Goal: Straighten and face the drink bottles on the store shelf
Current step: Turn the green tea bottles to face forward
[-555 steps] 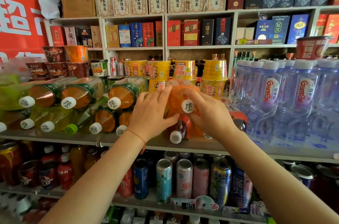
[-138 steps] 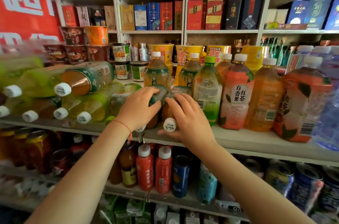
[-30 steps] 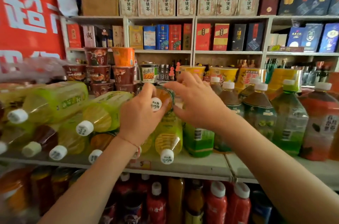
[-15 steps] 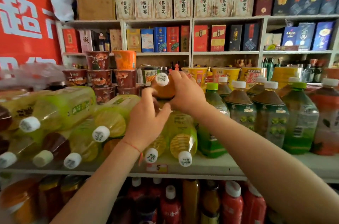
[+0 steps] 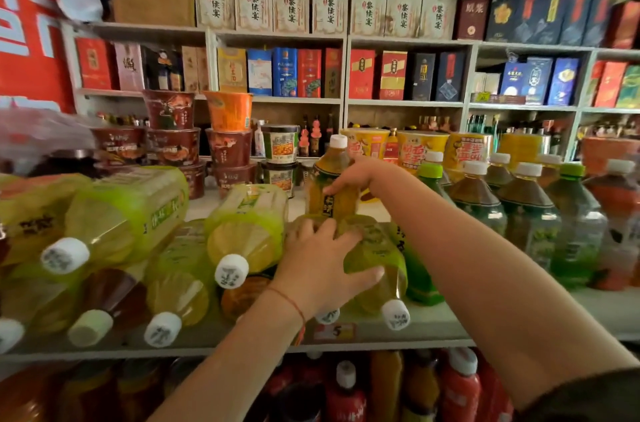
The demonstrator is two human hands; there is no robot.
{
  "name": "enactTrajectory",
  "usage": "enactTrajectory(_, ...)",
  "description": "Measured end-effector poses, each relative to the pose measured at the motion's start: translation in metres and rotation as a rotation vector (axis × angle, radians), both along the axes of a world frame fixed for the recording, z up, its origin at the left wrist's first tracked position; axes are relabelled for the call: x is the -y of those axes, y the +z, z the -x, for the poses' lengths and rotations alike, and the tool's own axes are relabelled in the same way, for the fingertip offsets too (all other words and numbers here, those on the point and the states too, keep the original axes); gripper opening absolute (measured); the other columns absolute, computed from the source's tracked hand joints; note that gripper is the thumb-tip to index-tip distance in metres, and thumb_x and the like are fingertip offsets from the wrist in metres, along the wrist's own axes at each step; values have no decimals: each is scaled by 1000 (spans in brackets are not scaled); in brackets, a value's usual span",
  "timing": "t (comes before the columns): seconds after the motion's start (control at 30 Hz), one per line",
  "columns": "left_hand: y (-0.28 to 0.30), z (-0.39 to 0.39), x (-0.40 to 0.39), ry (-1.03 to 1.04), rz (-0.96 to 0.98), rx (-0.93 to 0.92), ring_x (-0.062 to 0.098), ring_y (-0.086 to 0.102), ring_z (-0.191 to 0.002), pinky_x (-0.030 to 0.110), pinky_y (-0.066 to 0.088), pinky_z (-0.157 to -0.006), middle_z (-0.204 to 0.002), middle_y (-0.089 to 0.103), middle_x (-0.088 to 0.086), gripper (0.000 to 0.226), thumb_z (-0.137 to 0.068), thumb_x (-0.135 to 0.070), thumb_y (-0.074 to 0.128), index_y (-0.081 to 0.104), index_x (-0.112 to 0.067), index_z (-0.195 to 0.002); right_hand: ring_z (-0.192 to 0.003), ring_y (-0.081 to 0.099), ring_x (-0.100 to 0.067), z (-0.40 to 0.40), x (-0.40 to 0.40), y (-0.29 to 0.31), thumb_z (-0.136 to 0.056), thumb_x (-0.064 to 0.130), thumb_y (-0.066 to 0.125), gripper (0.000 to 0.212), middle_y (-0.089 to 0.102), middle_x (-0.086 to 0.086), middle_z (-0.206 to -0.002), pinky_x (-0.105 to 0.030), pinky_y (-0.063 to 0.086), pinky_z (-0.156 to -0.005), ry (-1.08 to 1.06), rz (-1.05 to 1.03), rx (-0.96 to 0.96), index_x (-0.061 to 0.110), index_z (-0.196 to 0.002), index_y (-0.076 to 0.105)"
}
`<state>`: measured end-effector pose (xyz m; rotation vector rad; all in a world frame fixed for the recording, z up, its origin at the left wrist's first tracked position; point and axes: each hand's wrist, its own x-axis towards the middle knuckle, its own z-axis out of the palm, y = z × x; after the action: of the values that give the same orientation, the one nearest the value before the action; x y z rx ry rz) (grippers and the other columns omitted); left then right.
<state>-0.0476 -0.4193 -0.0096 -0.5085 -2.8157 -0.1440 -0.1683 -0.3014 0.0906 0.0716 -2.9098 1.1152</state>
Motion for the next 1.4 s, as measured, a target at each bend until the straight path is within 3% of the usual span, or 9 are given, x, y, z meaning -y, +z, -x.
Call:
enactTrajectory(0.4,4,-1,1,-7,47,6,35,22,-145,58,22,-118,-159,31,0,77,-85,-86,17,24,-48,-152,-125,54,-34,2,-7,25,-87,25,75,73,48,-15,-145,-49,49,-103,36,-371,205,8,-148,39)
enactTrajectory(0.53,2,0,1,-6,51,11,35,22,-144,57,23,-117,-157,31,1,77,-86,-84,19,26,-46,-152,-122,56,-32,-17,-11,20,-91,29,71,59,54,-16,-137,-41,50,-102,-3,-611,44,4,-139,48)
enactTrajectory(0.63,0,-2,2,-1,54,-18,34,22,-144,55,23,-118,-157,32,3,75,-88,-81,21,24,-44,-153,-102,58,-26,-43,-10,11,-96,33,63,39,59,-12,-119,-32,51,-80,-25,-694,-256,4,-121,58)
enactTrajectory(0.87,2,-18,2,-102,156,33,29,7,-153,58,6,-123,-164,12,0,110,-74,-75,60,2,-31,-157,-73,56,1,-139,-38,-45,-101,19,49,22,61,15,-88,-13,47,-64,286,-411,-493,18,-109,70)
enactTrajectory(0.93,-4,-31,-9,-142,177,-84,31,20,-148,56,18,-121,-159,22,5,109,-73,-71,68,13,-25,-156,-72,55,3,-142,-45,-55,-101,15,47,25,57,18,-89,-12,46,-62,256,-321,-556,19,-110,70)
enactTrajectory(1.03,-24,-39,-25,-313,112,-522,30,59,-107,42,55,-81,-117,61,9,66,-65,-50,82,64,-19,-120,-76,59,-2,-137,-51,-60,-101,14,47,25,65,12,-96,-16,49,-64,207,-150,-606,18,-108,71)
enactTrajectory(1.1,-38,-34,-26,-412,84,-703,23,61,-87,33,49,-59,-96,64,3,36,-70,-38,81,70,-18,-97,-73,62,-13,-135,-57,-67,-102,18,48,23,69,6,-91,-32,55,-67,235,-43,-591,20,-104,71)
enactTrajectory(1.17,-45,-29,-21,-446,67,-789,18,59,-74,30,44,-53,-83,64,0,22,-77,-34,77,71,-17,-90,-82,66,-18,-137,-64,-75,-103,28,47,27,72,1,-90,-44,55,-78,299,120,-557,20,-99,72)
enactTrajectory(1.4,19,-15,-22,-381,-293,-740,14,62,-76,17,48,-62,-93,67,1,46,-93,-50,55,70,-10,-107,-127,50,-2,-152,-79,-92,-93,40,52,48,56,14,-134,-21,43,-103,443,380,-606,27,-140,49)
